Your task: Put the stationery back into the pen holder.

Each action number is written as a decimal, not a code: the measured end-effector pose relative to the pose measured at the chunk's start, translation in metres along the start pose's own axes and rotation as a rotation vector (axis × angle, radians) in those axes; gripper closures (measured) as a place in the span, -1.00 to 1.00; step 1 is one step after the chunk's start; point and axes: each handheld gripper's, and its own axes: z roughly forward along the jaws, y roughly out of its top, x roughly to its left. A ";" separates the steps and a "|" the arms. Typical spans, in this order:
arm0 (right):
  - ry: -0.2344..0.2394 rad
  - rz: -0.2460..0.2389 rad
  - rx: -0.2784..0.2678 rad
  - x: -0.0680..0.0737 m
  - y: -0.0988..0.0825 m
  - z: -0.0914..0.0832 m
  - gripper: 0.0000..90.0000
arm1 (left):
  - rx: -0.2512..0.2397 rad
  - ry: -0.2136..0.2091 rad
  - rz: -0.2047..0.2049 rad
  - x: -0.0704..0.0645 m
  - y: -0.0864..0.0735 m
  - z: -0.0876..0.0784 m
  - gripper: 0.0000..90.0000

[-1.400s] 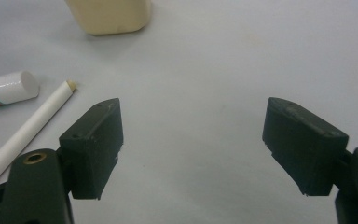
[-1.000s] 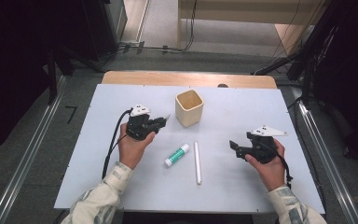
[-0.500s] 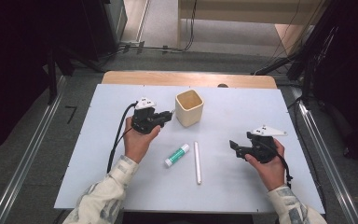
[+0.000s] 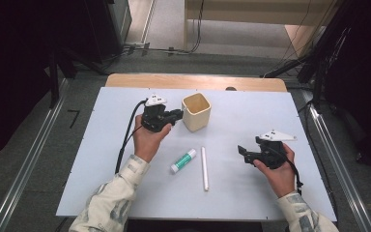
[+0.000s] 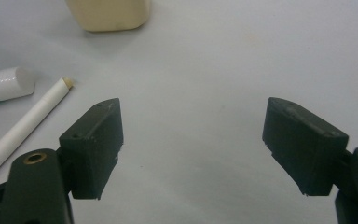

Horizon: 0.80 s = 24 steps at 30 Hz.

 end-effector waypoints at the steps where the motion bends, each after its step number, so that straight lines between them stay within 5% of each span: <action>1: 0.000 0.000 0.001 0.000 0.000 0.000 -0.58 | 0.000 0.000 -0.001 0.000 0.001 0.001 0.83; 24: 0.001 -0.004 0.001 0.001 0.000 0.000 -0.58 | 0.002 -0.003 0.007 -0.004 0.027 0.027 0.83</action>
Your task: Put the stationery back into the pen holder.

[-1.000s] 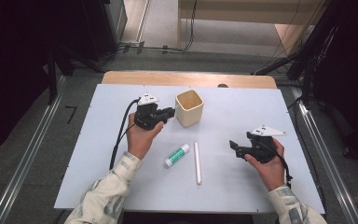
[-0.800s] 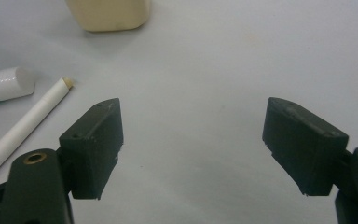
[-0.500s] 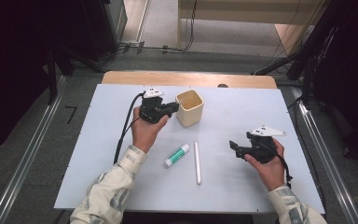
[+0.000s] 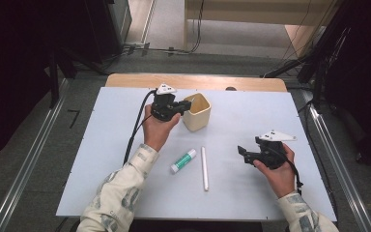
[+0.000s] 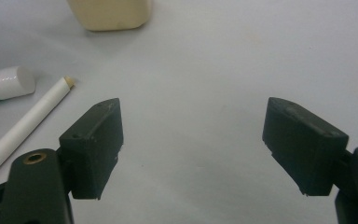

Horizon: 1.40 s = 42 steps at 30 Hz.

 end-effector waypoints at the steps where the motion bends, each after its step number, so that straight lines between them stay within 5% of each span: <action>1: 0.001 -0.001 0.000 0.000 0.000 0.000 -0.58 | 0.000 0.000 0.001 0.000 0.001 0.001 0.83; 42: 0.000 -0.010 -0.006 0.001 0.000 -0.001 -0.58 | 0.019 0.026 -0.015 -0.003 0.049 0.057 0.83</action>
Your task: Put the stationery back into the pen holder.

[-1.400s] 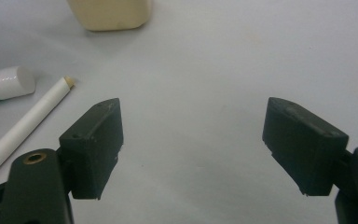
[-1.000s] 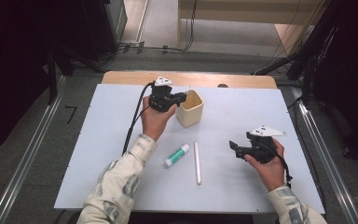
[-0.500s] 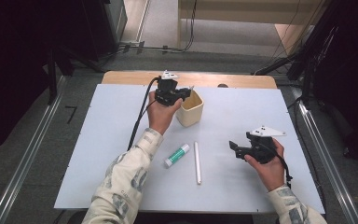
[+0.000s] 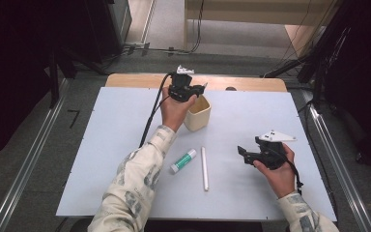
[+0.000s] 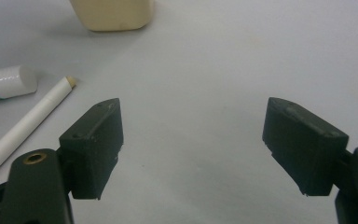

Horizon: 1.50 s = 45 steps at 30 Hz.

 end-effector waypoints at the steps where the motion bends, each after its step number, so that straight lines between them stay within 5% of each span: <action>1: 0.001 0.001 0.001 0.000 0.000 0.000 -0.58 | -0.001 0.000 0.001 -0.001 0.001 0.002 0.83; 19: 0.006 -0.007 0.004 0.000 0.000 0.000 -0.58 | -0.005 0.003 -0.022 -0.002 0.014 0.025 0.83; 45: 0.005 -0.008 0.010 -0.001 -0.001 0.001 -0.58 | -0.016 0.014 -0.028 0.002 0.019 0.031 0.82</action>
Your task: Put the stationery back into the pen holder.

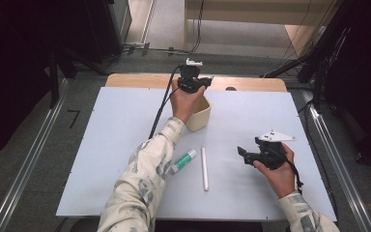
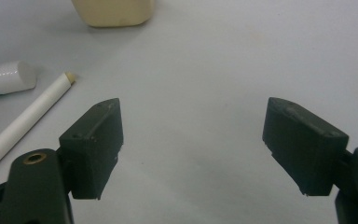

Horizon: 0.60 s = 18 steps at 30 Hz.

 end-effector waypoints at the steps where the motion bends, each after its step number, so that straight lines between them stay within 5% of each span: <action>1: 0.000 0.000 0.000 0.000 0.000 0.000 -0.58 | 0.000 -0.001 -0.004 0.000 0.000 0.000 0.82; 18: 0.000 -0.003 0.003 0.000 0.000 0.000 -0.58 | -0.003 0.006 0.003 0.002 -0.005 -0.003 0.82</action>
